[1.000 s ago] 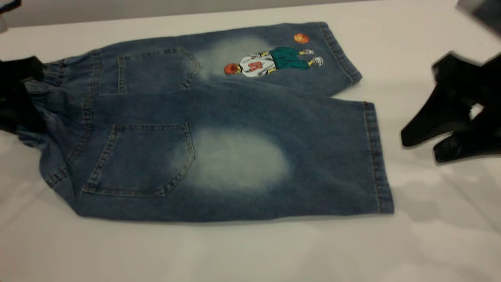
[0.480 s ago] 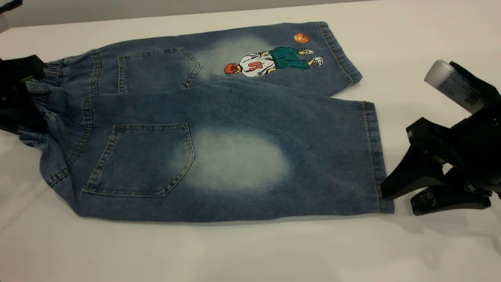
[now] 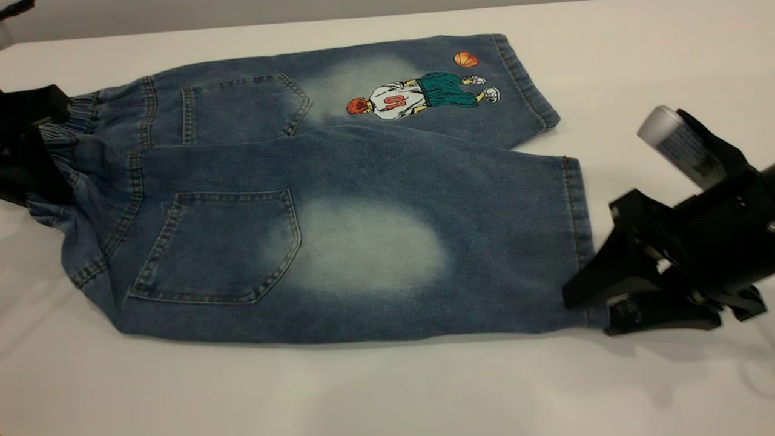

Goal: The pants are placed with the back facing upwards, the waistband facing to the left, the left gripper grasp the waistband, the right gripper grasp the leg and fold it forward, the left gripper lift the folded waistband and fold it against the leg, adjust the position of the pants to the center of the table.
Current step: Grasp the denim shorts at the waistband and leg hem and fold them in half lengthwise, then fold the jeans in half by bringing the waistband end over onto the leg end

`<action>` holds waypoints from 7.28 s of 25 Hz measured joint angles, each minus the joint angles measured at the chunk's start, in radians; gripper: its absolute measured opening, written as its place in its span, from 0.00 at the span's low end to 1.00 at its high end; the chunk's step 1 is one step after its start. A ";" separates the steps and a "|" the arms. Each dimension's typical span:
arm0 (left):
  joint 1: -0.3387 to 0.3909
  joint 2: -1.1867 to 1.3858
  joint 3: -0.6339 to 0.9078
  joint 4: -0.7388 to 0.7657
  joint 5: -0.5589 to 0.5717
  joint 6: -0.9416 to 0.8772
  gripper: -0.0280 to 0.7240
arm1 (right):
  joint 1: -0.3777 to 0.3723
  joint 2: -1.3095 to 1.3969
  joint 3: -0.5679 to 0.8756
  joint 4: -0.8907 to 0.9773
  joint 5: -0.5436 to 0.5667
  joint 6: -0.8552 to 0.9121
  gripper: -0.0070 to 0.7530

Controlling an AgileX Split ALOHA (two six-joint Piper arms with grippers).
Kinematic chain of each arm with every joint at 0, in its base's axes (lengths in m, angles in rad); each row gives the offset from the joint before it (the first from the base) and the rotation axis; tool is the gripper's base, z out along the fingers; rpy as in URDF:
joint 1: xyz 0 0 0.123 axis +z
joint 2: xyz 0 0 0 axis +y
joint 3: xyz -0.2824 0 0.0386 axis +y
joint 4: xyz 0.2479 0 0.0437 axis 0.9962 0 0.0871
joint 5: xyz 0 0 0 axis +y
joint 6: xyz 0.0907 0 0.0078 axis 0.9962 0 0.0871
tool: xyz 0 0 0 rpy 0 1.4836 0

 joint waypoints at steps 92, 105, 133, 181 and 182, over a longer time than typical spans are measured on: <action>0.003 -0.166 0.215 -1.300 -0.251 0.036 0.20 | -0.011 0.038 -0.882 -0.321 0.260 1.113 0.04; 0.003 -0.133 0.111 -1.300 -0.447 0.021 0.20 | -0.011 0.208 -0.950 -0.114 0.156 1.136 0.04; 0.003 -0.009 0.107 -1.297 -0.359 0.382 0.54 | -0.011 0.207 -0.949 -0.197 0.143 0.940 0.43; 0.310 -0.150 -0.034 -0.375 0.056 0.466 0.60 | 0.536 0.434 -1.604 -1.108 0.118 1.165 0.76; 0.310 -0.150 -0.034 -0.375 0.056 0.466 0.60 | 0.538 0.445 -1.616 -1.106 0.121 1.165 0.76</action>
